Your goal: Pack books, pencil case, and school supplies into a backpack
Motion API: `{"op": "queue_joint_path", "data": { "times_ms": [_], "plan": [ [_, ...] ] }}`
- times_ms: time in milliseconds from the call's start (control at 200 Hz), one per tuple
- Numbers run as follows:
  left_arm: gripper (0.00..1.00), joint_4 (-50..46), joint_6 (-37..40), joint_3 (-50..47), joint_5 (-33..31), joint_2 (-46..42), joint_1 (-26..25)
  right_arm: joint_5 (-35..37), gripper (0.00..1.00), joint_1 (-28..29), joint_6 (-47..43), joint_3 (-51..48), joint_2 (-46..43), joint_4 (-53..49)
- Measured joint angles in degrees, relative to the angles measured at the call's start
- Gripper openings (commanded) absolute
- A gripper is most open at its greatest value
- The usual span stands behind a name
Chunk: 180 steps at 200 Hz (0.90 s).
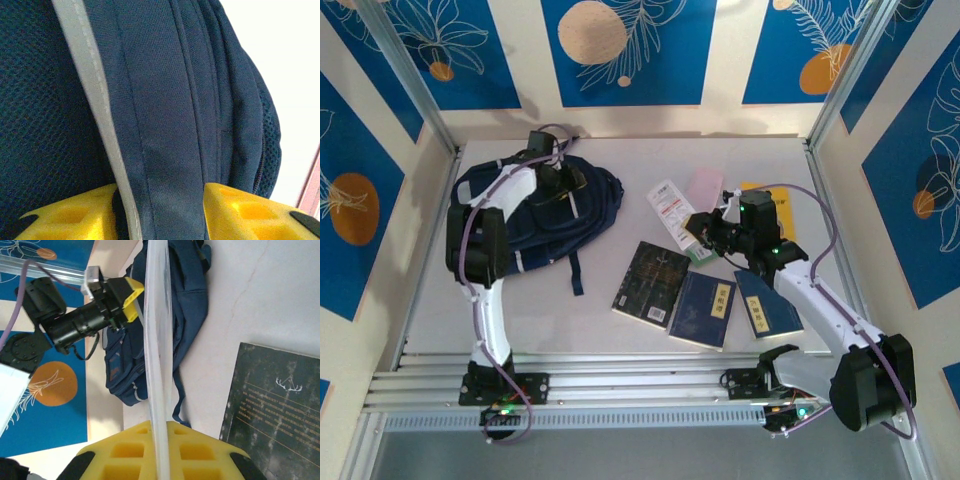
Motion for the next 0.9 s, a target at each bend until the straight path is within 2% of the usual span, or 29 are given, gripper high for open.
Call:
{"op": "queue_joint_path", "data": {
  "times_ms": [45, 150, 340, 510, 680, 900],
  "plan": [
    [0.27, 0.07, -0.44, 0.98, 0.81, 1.14, 0.0, -0.37, 0.0, -0.02, 0.0, -0.26, 0.22, 0.72],
    [0.0, -0.31, -0.24, 2.67, 2.14, 2.89, 0.07, -0.74, 0.0, 0.0, 0.0, -0.63, 0.98, 1.2],
    [0.0, -3.13, 2.58, 5.57, 3.63, 3.37, 0.07, -0.28, 0.0, -0.13, -0.68, -0.63, 1.22, 0.09],
    [0.0, -10.54, 7.02, 9.81, 3.87, 1.57, 0.07, 2.6, 0.0, 0.07, -4.04, 1.97, 1.2, -6.21],
    [0.0, -19.15, 11.76, 11.85, 5.51, -5.35, 0.13, 5.62, 0.0, 0.07, -7.1, 4.9, -0.09, -10.01],
    [0.0, -25.09, 16.26, 10.12, 10.32, -19.12, 0.39, 4.42, 0.0, 1.57, -10.36, 8.33, 0.28, -12.02]
  ]
}}
